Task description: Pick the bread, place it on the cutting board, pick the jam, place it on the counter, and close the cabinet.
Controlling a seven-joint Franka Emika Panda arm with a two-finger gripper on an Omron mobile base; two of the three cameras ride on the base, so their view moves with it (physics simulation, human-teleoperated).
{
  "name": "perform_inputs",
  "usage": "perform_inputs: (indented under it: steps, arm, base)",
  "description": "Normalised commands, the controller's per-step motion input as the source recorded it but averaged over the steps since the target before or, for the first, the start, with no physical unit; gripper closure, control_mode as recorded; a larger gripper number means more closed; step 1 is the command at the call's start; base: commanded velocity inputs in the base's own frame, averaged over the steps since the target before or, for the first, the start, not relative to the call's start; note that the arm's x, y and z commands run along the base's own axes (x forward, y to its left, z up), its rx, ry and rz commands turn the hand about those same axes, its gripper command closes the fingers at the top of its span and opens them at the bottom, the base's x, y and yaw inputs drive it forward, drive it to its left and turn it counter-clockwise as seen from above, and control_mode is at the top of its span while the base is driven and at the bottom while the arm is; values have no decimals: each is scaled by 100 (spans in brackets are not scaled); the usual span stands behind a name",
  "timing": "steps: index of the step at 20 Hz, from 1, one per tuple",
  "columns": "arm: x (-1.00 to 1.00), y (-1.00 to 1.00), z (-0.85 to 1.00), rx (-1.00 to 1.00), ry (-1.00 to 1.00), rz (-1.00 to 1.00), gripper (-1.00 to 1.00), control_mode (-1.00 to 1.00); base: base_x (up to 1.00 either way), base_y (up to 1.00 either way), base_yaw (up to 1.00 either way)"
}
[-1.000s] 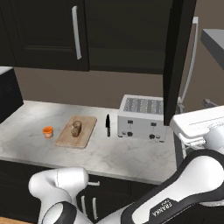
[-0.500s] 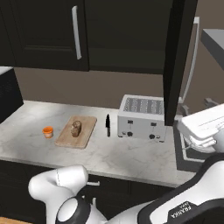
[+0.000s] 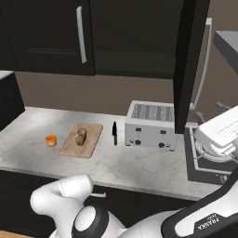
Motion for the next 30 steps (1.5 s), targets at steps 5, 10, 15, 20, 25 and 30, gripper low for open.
perform_inputs:
  steps: [5, 10, 15, 20, 25, 30]
  arm:
    - [23, 0, 0, 0, 0, 9, -100, -100]
    - [20, 0, 5, 0, 0, 7, -100, -100]
    - [5, -3, 8, 0, 0, 8, -100, -100]
    - [0, -9, 8, 0, 0, 10, -100, -100]
    - [0, -1, 10, 0, 0, 9, -100, -100]
    - [2, 0, 12, 0, 0, 3, -100, -100]
  base:
    - [0, 0, 0]
    - [0, 0, 0]
    - [0, 0, 0]
    - [0, 0, 0]
    - [0, 0, 0]
    - [0, 0, 0]
